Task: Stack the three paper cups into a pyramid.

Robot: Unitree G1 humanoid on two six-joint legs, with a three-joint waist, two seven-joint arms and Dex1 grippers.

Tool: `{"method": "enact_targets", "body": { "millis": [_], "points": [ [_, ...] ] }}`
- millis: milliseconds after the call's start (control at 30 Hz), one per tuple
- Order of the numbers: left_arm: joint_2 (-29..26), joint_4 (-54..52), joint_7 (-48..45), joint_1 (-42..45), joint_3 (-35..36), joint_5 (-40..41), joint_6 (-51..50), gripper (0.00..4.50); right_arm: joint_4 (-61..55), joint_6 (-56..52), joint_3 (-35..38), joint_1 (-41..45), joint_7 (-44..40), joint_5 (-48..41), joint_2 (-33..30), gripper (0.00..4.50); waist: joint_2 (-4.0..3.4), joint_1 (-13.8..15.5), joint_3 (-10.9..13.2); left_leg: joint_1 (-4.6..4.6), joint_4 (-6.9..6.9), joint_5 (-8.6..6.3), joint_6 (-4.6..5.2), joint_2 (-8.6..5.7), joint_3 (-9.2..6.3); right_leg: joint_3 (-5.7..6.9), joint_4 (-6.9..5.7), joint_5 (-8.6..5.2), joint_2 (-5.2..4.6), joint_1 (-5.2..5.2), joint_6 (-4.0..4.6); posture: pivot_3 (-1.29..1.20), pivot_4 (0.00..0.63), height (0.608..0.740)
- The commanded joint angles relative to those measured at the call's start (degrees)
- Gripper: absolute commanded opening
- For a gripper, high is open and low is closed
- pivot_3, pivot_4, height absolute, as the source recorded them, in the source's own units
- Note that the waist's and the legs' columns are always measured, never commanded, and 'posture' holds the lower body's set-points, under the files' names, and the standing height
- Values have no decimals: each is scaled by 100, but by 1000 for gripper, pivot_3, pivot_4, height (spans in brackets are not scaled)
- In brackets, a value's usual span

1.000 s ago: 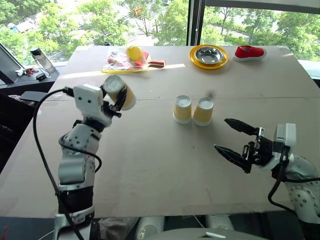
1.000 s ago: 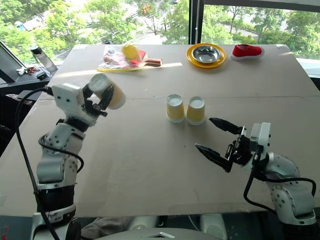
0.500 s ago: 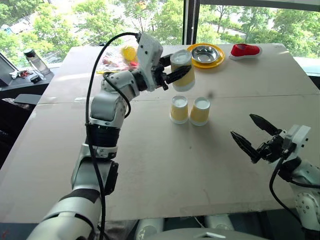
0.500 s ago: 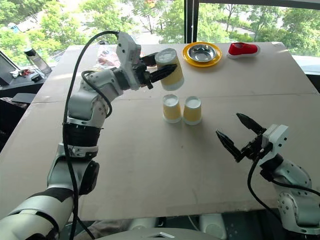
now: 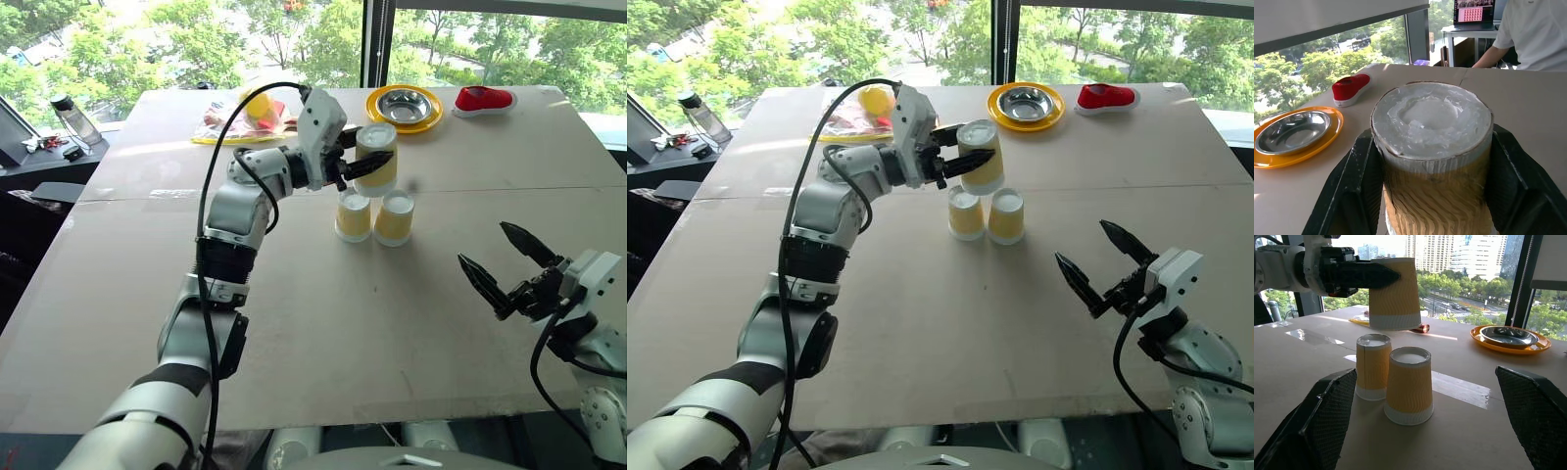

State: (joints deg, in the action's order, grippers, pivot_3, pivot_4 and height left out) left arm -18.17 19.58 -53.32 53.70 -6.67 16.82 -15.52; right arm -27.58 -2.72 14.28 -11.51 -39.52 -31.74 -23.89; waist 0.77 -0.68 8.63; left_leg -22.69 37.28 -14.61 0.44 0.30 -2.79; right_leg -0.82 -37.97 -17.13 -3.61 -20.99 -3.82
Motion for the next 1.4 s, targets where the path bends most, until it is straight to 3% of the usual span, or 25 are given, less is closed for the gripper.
{"method": "enact_targets", "body": {
  "millis": [33, 800, 833, 933, 1400],
  "points": [
    [66, -200, -44, 71, 16, -17, 119, 2135, -116, 191, 80, -11, 6, 6, 13, 4500, 0, -2, 0, 0, 0, -1, 1, 0, 0, -1, 0, 0, 0, 0, 0, 0, 150, 740],
    [-62, -19, -297, -129, -91, -432, 275, 2135, 25, 444, 29, -88, -103, 30, 24, 4500, -1, -1, 0, 0, 1, -1, 1, 0, 0, -1, -3, 0, 1, -1, 0, 0, 150, 740],
    [-48, -25, -292, -142, -79, -410, 269, 3163, 19, 434, 31, -84, -104, 23, 18, 4500, -1, -1, 0, 0, 1, -1, 1, 0, -1, 0, -3, 0, 0, -2, 0, 0, 150, 740],
    [-22, -32, -239, -168, -51, -404, 297, 4454, 1, 402, 35, -65, -107, 17, 1, 4500, -1, -1, 0, 0, 1, -1, 1, 0, 0, -1, -3, 0, 0, -2, 0, 0, 150, 740],
    [138, -533, -212, -383, 414, 81, 882, 4454, -22, 279, 11, 72, -77, 23, -66, 4500, -1, -2, 0, 0, 2, 1, -1, 0, 0, -1, -3, 0, -1, -2, 0, 0, 150, 740]
  ]
}}
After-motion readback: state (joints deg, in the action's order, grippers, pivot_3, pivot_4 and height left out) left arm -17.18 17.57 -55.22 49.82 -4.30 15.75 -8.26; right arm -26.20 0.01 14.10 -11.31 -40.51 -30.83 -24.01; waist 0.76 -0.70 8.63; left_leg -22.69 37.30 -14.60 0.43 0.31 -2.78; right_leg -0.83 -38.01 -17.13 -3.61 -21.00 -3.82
